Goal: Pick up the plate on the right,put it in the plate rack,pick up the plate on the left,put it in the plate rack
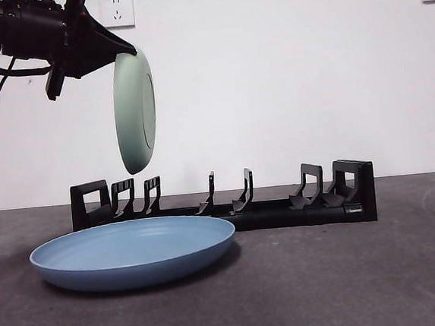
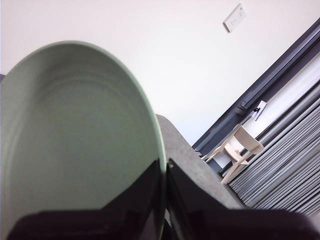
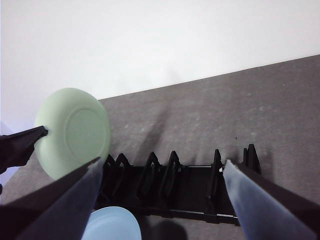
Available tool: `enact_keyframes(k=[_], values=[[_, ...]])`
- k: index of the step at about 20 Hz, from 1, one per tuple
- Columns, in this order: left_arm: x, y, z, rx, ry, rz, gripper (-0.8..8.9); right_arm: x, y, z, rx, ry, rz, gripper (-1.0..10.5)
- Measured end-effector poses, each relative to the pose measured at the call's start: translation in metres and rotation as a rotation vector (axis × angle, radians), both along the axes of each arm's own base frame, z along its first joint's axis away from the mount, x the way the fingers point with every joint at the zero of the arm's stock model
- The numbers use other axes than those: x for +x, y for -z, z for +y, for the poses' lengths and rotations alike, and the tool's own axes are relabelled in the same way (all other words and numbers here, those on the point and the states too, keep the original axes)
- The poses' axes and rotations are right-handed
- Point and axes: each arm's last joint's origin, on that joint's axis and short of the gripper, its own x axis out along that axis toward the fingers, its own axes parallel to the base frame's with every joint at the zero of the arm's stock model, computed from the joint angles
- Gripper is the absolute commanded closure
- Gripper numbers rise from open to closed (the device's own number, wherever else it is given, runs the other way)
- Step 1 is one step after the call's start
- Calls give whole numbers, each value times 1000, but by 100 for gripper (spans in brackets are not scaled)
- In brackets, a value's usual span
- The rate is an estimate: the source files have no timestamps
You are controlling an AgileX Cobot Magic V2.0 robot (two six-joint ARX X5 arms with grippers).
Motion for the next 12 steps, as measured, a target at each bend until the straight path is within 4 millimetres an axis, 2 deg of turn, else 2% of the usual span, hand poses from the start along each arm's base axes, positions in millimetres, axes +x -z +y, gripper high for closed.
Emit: enact_keyframes(k=[12], values=[[0,13,-2,69,-55,96,823,1,0,-2,-12,52,-2,541]])
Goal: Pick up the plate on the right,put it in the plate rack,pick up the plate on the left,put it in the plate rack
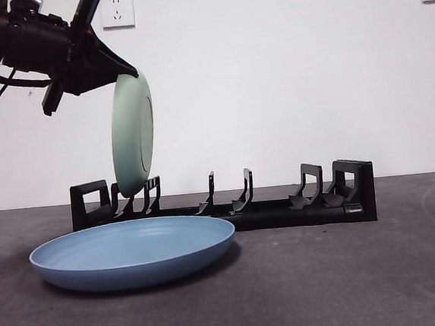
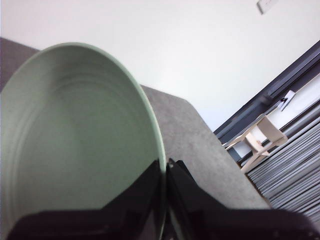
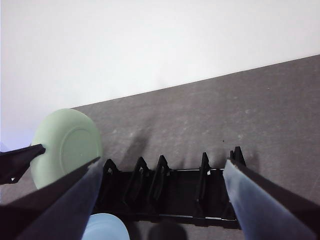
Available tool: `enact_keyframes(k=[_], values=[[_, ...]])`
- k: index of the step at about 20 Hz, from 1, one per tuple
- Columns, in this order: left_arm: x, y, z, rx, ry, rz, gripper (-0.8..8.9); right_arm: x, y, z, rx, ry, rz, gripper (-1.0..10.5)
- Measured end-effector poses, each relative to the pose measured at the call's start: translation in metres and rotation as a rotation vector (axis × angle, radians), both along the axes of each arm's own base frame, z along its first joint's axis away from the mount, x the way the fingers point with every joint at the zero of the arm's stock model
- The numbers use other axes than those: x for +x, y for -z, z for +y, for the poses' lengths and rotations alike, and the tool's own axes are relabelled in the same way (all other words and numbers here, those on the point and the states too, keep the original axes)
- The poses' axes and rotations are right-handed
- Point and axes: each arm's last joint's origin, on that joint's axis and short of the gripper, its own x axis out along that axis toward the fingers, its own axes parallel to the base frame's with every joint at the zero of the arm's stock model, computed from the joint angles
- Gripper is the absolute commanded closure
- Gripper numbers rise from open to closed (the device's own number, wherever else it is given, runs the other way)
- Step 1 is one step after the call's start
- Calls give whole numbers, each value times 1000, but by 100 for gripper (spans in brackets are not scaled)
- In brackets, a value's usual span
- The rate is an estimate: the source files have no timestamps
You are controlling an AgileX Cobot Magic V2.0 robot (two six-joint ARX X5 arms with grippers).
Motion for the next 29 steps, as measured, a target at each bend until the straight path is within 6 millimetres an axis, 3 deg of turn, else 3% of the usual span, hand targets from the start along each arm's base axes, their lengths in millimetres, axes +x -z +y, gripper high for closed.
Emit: enact_keyframes(k=[14,22,24,28,29], values=[[6,22,-8,55,-34,87,816,0,0,0,0,1,0,541],[5,22,-12,93,-78,75,812,0,0,0,0,1,0,541],[5,22,-12,93,-78,74,756,0,0,0,0,1,0,541],[5,22,-11,113,-102,61,493,0,0,0,0,1,0,541],[5,23,-10,117,-107,62,483,0,0,0,0,1,0,541]])
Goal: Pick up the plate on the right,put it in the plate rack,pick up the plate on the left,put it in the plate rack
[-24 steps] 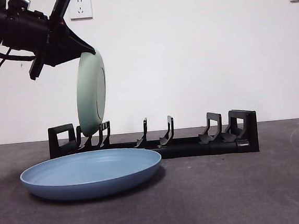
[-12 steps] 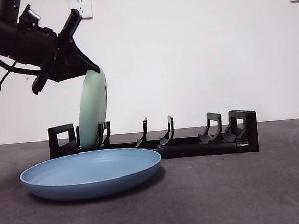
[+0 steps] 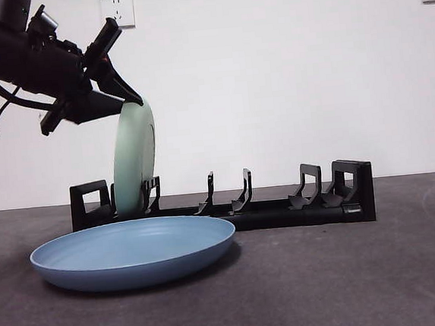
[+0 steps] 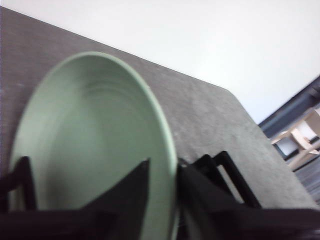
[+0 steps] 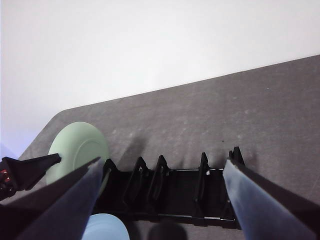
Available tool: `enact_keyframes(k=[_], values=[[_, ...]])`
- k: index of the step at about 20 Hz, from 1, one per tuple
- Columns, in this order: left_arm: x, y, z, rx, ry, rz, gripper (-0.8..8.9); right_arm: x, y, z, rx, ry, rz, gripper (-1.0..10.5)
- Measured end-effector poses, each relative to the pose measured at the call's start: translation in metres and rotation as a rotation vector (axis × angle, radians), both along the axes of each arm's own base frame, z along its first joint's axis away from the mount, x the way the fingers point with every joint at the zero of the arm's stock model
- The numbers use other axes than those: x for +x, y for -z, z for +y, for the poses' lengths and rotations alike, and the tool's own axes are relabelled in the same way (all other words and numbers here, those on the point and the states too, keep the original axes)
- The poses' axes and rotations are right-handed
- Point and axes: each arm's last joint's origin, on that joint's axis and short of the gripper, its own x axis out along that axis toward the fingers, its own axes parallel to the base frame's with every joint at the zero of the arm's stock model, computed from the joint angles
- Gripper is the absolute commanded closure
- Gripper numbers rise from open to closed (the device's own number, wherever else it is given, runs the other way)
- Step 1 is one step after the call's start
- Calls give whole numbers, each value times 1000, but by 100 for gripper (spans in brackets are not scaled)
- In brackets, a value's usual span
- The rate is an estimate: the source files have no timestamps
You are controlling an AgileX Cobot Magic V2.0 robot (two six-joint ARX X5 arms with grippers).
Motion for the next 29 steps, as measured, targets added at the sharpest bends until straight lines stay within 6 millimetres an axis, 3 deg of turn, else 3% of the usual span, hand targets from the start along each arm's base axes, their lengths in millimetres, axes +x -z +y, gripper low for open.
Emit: enact_keyframes(k=[10,14,17,23,29], values=[[-4,-3,-4,0,153,-33,465,6,6,1,-6,-3,46,541],[-15,-23,-7,22,210,-120,466,12,14,3,-4,-43,108,541],[-33,-50,-8,64,239,-246,466,18,22,7,20,-140,168,541],[-87,-98,-6,252,291,-470,468,39,50,21,58,-298,359,541],[-143,-117,0,569,221,-556,471,60,85,52,37,-413,531,551]])
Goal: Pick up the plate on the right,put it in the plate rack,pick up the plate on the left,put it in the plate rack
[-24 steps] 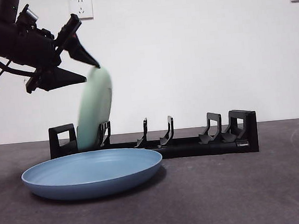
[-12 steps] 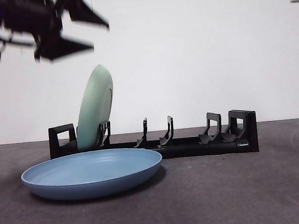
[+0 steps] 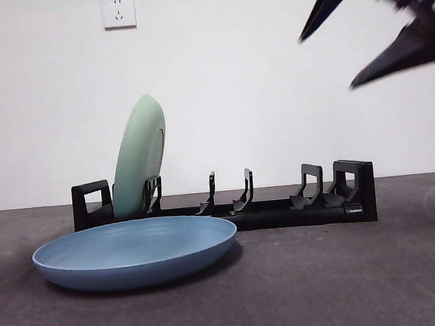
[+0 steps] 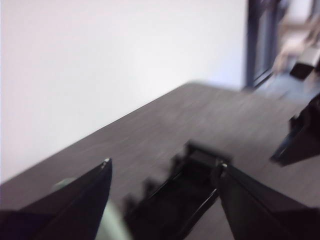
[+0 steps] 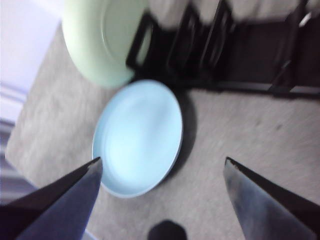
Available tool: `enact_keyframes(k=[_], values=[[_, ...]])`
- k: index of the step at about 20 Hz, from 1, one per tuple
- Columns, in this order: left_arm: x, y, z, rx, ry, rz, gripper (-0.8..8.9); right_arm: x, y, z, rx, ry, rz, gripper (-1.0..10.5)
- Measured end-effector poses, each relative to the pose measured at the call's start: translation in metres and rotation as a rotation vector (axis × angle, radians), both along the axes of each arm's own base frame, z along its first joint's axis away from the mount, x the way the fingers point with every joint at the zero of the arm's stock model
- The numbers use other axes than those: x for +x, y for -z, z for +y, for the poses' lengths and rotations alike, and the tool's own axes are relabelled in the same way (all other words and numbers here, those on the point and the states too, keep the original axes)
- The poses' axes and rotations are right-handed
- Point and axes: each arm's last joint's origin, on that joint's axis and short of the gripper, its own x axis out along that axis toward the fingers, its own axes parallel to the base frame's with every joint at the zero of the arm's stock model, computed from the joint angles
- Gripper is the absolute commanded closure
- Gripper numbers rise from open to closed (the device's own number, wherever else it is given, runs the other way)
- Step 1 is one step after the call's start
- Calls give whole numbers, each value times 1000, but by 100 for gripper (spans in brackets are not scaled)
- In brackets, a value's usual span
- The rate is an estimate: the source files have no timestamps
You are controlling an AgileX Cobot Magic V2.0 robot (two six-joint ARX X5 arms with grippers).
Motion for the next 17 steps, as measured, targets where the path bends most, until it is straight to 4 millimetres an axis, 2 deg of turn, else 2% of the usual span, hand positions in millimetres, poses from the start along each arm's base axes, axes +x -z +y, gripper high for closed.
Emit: enact_keyframes(k=[4,7,12,15,17], values=[[-32,3,4,310,-180,-43,471,17,34,36,-28,-103,80,667],[-50,8,3,448,-226,-33,471,30,64,60,-36,-146,124,668],[-65,5,-8,450,-134,-77,471,45,119,84,-62,-159,241,668],[-68,3,-13,439,-119,-103,471,48,135,96,-51,-160,256,671],[-69,3,-15,439,-112,-108,471,50,141,101,-60,-153,263,751]])
